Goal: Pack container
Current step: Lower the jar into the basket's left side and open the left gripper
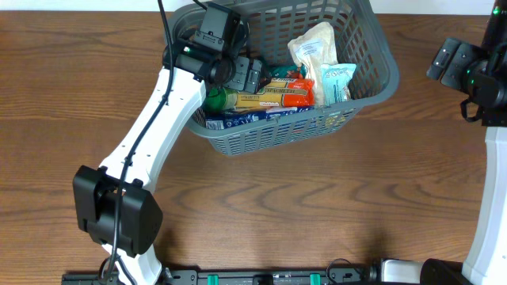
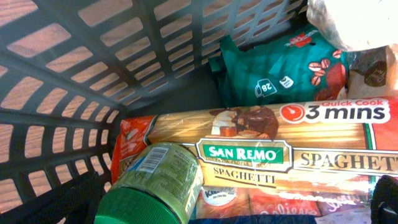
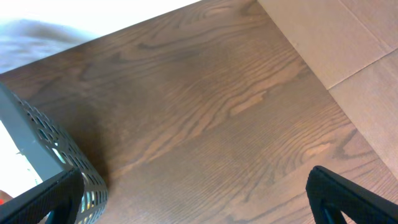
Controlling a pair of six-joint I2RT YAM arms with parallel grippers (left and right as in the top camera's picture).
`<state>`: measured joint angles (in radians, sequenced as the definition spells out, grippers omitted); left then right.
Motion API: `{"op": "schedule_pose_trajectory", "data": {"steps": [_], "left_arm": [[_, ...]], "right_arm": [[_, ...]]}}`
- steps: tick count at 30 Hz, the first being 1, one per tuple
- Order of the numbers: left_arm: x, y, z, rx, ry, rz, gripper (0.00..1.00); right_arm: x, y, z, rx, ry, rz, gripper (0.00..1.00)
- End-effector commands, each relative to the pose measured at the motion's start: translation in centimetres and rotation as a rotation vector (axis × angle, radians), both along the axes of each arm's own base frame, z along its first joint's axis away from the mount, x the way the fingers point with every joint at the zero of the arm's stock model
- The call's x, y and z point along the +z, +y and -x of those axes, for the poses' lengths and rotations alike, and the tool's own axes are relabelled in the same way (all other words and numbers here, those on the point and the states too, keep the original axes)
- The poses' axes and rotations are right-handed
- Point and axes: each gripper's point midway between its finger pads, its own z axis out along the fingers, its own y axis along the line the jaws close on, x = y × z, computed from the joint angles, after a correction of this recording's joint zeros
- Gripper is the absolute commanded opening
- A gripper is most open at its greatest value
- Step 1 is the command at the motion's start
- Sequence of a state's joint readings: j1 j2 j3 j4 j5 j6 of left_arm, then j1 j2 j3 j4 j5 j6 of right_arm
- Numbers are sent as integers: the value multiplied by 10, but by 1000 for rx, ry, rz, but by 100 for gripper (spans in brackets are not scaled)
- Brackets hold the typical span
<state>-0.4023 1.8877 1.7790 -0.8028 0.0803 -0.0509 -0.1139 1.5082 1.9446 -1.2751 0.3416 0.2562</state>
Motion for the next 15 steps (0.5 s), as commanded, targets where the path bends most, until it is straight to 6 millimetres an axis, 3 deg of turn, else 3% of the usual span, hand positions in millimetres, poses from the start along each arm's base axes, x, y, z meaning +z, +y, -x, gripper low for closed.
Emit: {"op": "schedule_pose_trajectory", "data": {"steps": [1,4,11,15], "left_arm": [[37,-3,1,-14,-85,42,99],[66,-3,1,-14,-152,70,99],[160,2,10,-12,-348,152,99],[209,20,23,41,-462,150,99]], "right_arm": [[3,-4,2,-24,-8,6,99],[3,-4,2,-24,-8,5,99],[3,-4,2,-24,-8,6,99],[3,-4,2,-24,-8,6,99]]}}
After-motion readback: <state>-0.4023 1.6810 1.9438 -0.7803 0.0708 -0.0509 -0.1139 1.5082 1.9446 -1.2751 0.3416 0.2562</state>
